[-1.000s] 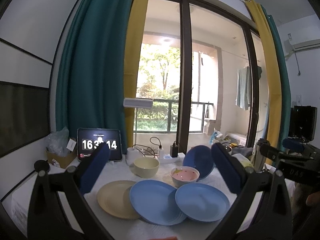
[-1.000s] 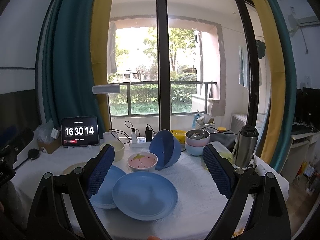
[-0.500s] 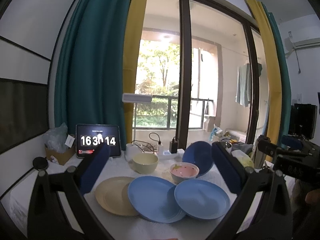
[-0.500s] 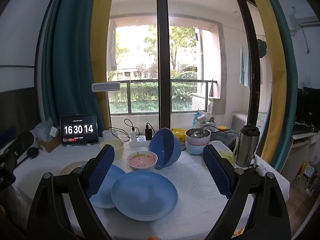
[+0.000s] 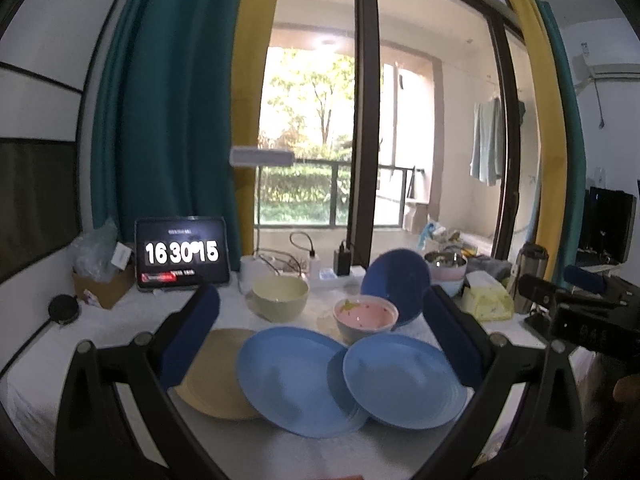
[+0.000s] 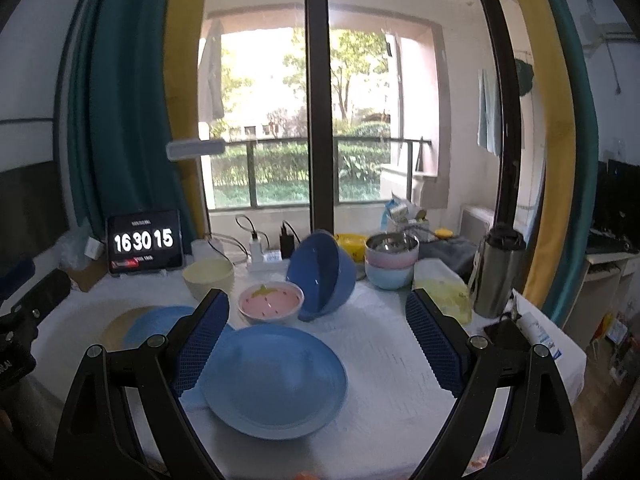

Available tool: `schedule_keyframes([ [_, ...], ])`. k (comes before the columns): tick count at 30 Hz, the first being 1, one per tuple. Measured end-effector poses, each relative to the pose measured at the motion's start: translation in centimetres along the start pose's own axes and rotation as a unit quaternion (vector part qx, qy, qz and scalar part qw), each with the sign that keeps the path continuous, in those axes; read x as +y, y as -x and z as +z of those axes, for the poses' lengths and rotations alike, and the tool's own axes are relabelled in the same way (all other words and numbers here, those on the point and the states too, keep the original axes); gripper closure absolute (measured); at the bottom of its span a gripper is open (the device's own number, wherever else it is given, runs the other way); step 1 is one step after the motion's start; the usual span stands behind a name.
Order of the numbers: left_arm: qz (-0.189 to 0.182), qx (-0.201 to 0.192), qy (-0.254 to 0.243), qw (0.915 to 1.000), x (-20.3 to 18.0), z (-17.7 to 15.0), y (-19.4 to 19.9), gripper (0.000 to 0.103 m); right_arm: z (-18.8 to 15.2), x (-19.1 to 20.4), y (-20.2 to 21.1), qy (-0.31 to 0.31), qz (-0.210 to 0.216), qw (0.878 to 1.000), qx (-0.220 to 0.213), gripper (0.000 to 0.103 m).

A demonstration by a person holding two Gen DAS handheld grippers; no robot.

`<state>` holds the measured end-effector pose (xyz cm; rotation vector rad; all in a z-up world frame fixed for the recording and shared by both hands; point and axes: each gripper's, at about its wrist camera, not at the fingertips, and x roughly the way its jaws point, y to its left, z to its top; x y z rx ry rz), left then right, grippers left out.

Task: Organize plates and bowls

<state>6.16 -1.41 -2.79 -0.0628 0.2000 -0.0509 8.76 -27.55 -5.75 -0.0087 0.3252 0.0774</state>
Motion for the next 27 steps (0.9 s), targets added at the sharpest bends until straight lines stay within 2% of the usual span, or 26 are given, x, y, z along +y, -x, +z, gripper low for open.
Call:
schedule_keyframes([
  [16,0.007,0.087,-0.058,0.9945,-4.0,-2.7,-8.6,0.002,-2.8,-4.0,-7.7,-0.04,0.003,0.997,0.07,0.011],
  [27,0.01,0.162,-0.073,0.984,-5.4,-5.5,-14.3,0.02,-4.9,-5.0,-13.2,-0.045,0.03,0.99,0.13,0.028],
])
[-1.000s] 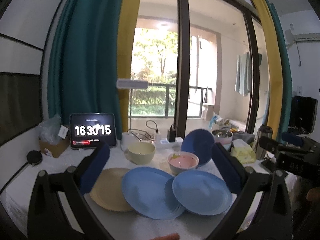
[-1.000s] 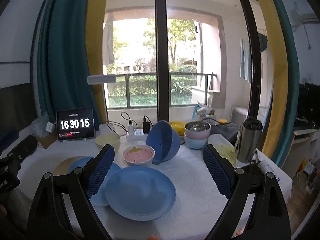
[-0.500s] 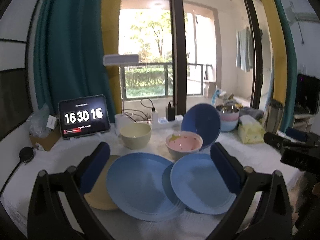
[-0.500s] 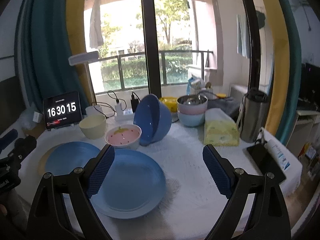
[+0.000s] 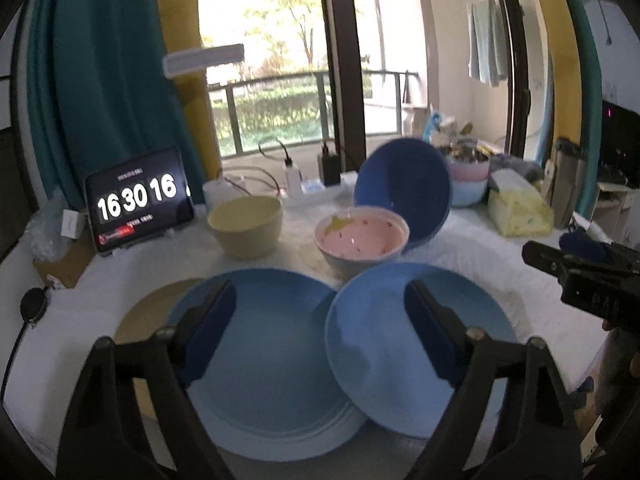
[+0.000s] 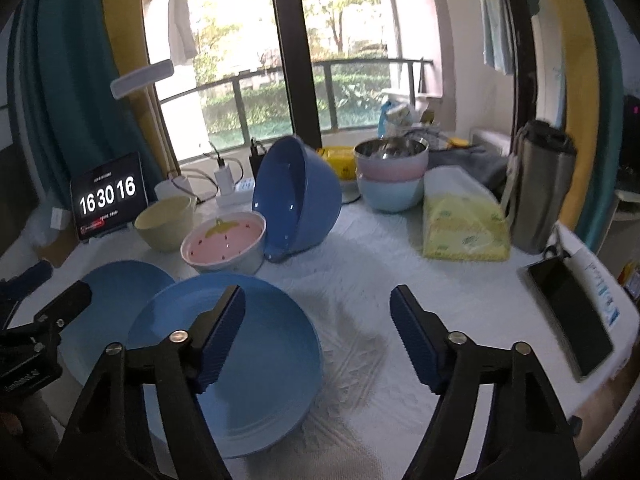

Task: Organize plates and bowls

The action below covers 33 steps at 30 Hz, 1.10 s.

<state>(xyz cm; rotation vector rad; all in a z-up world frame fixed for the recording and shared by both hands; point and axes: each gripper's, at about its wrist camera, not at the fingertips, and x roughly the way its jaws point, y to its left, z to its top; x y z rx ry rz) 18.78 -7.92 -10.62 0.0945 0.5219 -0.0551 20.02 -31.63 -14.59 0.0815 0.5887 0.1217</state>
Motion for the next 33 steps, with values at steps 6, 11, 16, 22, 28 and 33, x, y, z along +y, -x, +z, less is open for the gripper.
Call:
schedule_keyframes([
  [6,0.016,0.048,0.005,0.9987,-0.4,-0.8,-3.4,0.047,-1.0,-1.1,-2.9,-0.011,0.011,0.999,0.035,0.047],
  [11,0.027,0.073,0.002,0.9969,-0.6,-1.5,-4.9,0.048,-1.6,-1.7,-4.6,-0.016,0.021,0.998,0.055,0.061],
  [16,0.025,0.094,-0.008,0.9953,-1.0,-2.0,-5.8,0.052,-2.3,-1.7,-5.9,-0.024,0.037,0.996,0.075,0.066],
  [22,0.005,0.117,-0.014,0.993,-1.3,-2.5,-6.4,0.06,-2.9,-1.5,-6.3,-0.03,0.039,0.995,0.089,0.075],
  [28,-0.004,0.138,-0.017,0.9903,-1.4,-3.0,-7.2,0.07,-3.7,-1.5,-6.6,-0.038,0.037,0.993,0.107,0.081],
  [33,-0.009,0.144,-0.012,0.9894,-1.1,-3.4,-7.4,0.082,-4.2,-1.0,-6.9,-0.031,0.031,0.992,0.117,0.091],
])
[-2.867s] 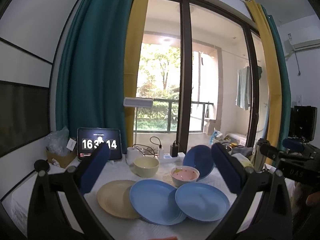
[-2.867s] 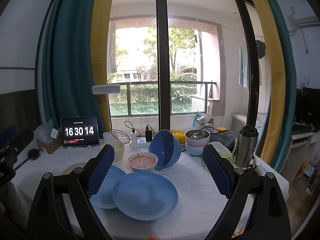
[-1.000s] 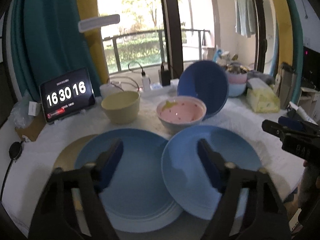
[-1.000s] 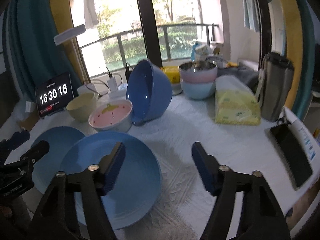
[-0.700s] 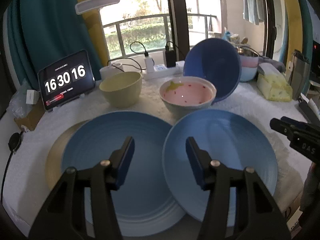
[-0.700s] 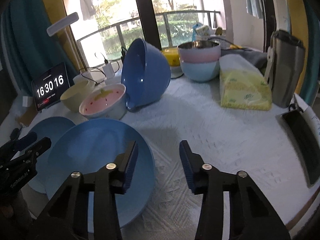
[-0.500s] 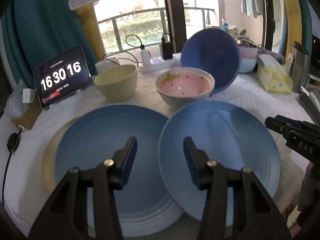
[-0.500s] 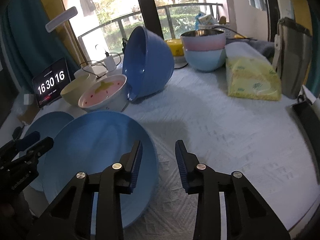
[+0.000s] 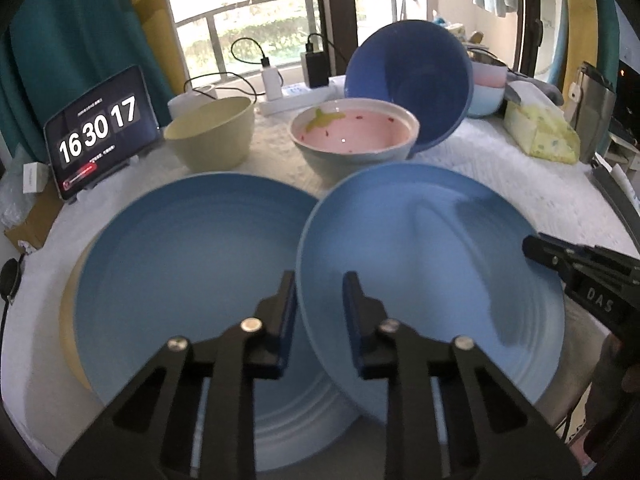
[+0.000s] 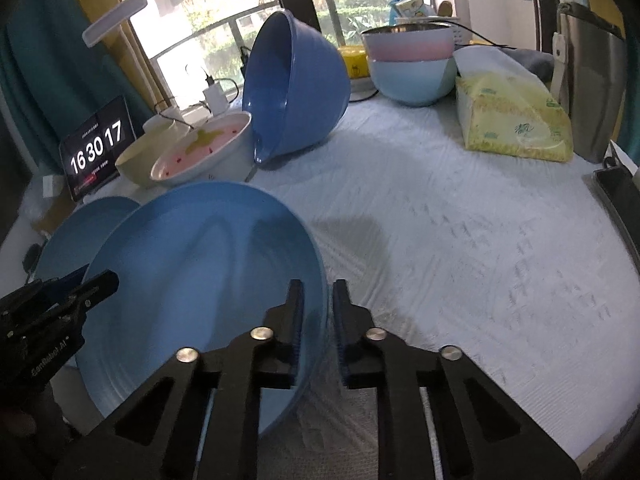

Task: Organize plates and bowls

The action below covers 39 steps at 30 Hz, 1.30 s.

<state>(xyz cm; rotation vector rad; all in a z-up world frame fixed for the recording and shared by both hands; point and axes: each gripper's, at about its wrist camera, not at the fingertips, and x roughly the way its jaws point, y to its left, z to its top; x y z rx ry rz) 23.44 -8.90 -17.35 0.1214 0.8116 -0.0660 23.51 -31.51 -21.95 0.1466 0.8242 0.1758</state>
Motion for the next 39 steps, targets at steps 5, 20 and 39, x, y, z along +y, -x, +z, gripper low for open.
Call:
schedule_keyframes([
  [5,-0.01,-0.004,0.006,0.9999,0.5,-0.1,0.3,0.086,0.0,0.3,0.3,0.004,-0.013,1.0,-0.002,0.094],
  [20,-0.016,-0.062,0.025,0.9976,3.7,0.1,3.8,0.086,1.1,3.7,2.6,0.03,-0.025,0.999,-0.026,0.094],
  [39,0.039,-0.094,0.065,0.9927,10.4,-0.8,5.9,0.086,3.0,11.1,1.3,0.083,0.011,0.996,-0.024,0.094],
])
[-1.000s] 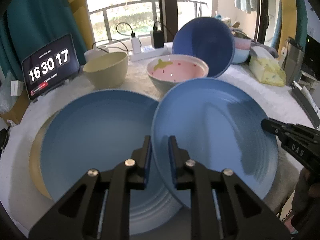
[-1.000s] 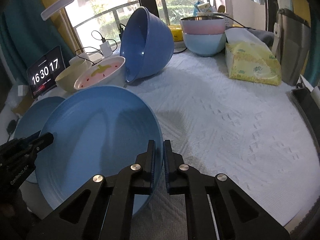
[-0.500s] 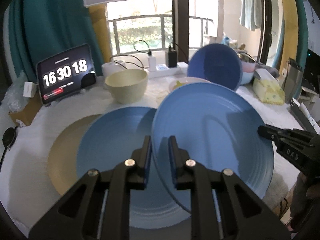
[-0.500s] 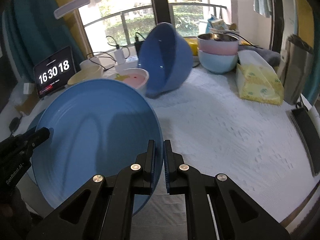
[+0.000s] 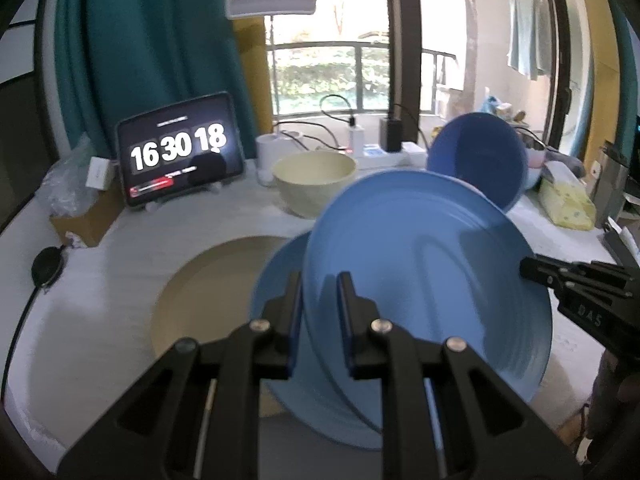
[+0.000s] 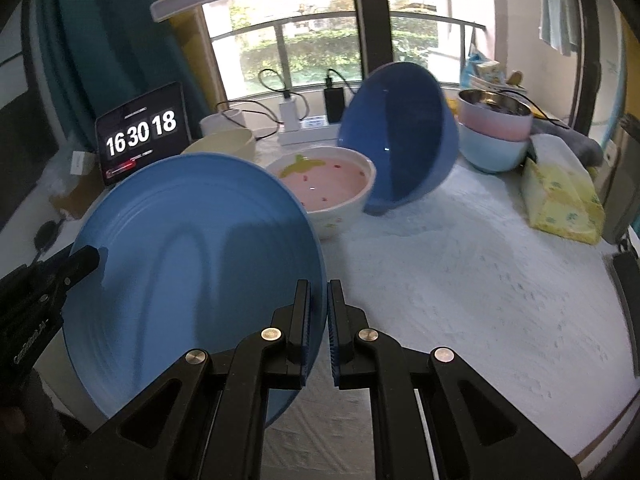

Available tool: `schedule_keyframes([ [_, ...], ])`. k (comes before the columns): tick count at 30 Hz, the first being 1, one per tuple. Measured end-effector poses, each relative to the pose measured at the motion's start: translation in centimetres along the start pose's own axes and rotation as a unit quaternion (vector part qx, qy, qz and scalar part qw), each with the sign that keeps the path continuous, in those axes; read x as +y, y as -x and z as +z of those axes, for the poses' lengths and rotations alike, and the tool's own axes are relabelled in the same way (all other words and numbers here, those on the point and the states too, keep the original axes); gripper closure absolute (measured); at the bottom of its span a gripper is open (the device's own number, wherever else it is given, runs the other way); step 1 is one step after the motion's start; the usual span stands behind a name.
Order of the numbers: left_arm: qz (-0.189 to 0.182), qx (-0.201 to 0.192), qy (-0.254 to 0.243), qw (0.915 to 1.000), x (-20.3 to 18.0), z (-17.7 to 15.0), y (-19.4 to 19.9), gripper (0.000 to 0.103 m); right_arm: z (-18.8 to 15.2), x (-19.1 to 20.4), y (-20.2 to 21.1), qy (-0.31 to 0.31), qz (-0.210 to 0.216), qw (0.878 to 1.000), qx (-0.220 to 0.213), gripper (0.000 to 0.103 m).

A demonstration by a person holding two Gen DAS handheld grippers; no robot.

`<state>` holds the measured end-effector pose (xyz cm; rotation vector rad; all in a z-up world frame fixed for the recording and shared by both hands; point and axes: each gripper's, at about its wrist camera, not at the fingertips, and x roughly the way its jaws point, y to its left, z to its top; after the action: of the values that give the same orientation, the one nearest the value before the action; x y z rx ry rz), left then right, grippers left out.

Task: Organize plates and bowls

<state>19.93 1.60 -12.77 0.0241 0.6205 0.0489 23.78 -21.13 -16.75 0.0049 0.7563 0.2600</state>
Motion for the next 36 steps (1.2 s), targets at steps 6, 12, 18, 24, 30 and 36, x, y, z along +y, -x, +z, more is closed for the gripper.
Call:
schedule_keyframes([
  [6,0.023,-0.002,0.007,0.9997,1.5,-0.3,-0.1,0.086,0.3,1.7,-1.0,0.014,0.013,1.0,0.009,0.094],
  [12,0.04,0.012,0.007,0.9991,2.3,-1.0,-0.9,0.086,0.1,2.8,-2.1,0.018,0.02,0.999,0.023,0.094],
  [18,0.044,0.02,-0.001,0.9988,2.1,-1.3,-1.5,0.084,-0.3,3.0,-2.8,0.015,0.015,0.999,0.034,0.093],
  [24,0.045,0.033,-0.006,0.9984,1.7,-1.6,-2.4,0.083,-0.6,2.8,-4.0,0.012,0.008,0.999,0.049,0.092],
  [30,0.045,0.043,-0.011,0.998,1.4,-1.7,-3.2,0.082,-1.1,2.7,-5.1,0.013,0.004,0.998,0.06,0.09],
  [36,0.044,0.05,-0.009,0.9977,1.3,-1.8,-3.9,0.078,-1.2,2.5,-5.9,0.012,0.012,0.998,0.068,0.085],
])
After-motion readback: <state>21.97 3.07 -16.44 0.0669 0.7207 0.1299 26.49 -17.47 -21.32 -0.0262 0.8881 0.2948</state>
